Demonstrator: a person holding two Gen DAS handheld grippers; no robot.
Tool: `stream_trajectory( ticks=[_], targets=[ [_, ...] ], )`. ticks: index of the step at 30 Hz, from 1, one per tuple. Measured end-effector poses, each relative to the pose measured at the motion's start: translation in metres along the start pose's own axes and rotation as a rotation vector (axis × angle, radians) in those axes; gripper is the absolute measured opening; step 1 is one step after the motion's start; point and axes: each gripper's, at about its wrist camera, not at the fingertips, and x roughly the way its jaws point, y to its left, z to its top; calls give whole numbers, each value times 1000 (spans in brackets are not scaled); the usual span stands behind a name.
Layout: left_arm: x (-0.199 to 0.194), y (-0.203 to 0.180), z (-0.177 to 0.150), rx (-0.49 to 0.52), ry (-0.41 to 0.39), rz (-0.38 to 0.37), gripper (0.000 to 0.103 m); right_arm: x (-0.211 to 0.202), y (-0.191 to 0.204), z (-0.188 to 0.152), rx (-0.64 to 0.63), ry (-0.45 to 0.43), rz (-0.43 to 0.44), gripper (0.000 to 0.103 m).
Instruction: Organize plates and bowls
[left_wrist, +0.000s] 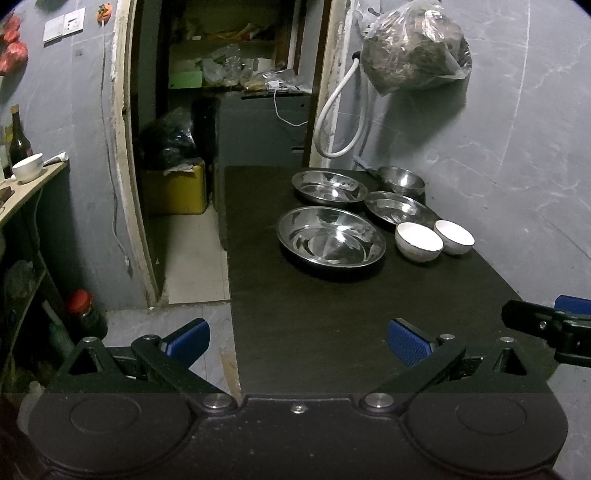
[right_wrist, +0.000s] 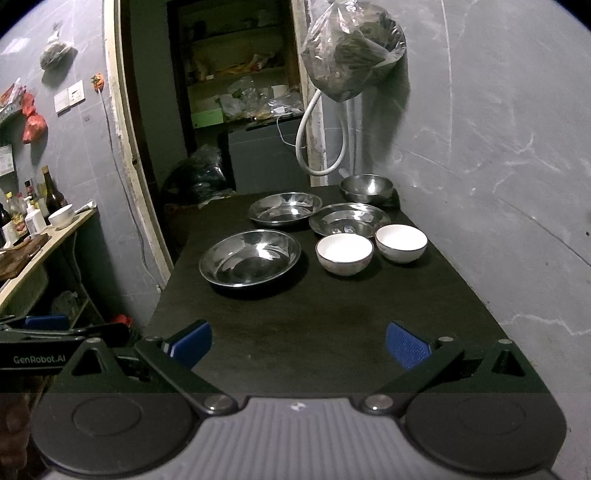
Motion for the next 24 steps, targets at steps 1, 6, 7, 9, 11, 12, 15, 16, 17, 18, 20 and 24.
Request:
stream_trajectory(
  ticks=[1,6,7,9,11,12,15,16,17,18,20,24],
  targets=[
    [0,1,0,-3,0,0,102,0,2,0,-3,1,-1,103],
    [2,5,0,-14,6,-1,102,1,7,1,-13,3,-4,103],
    [2,6,0,-16,7,-2,102,1,8,1,-14,3,-5,103],
    [3,7,1,-21,9,-3,102,2,8,1,-15,3,-6,103],
    [4,7,1,-24,11,-4,102,2,8,2,-14,5,-6,103],
    [4,8,1,-25,12,-5,102,2,8,2,-15,5,-8,103],
    [4,8,1,-26,15,-8,102,2,9,2,-17,7,-11,103],
    [5,8,2,-26,15,-8,102,1,8,2,-17,7,-13,103],
    [5,8,2,-25,16,-9,102,1,8,2,-16,8,-14,103],
    [5,7,2,-25,16,-9,102,1,8,2,-16,8,-15,103],
    [7,6,2,-22,17,-10,102,0,6,2,-13,9,-18,103],
    [8,4,2,-17,18,-10,102,-1,5,2,-9,9,-20,103]
  ],
)
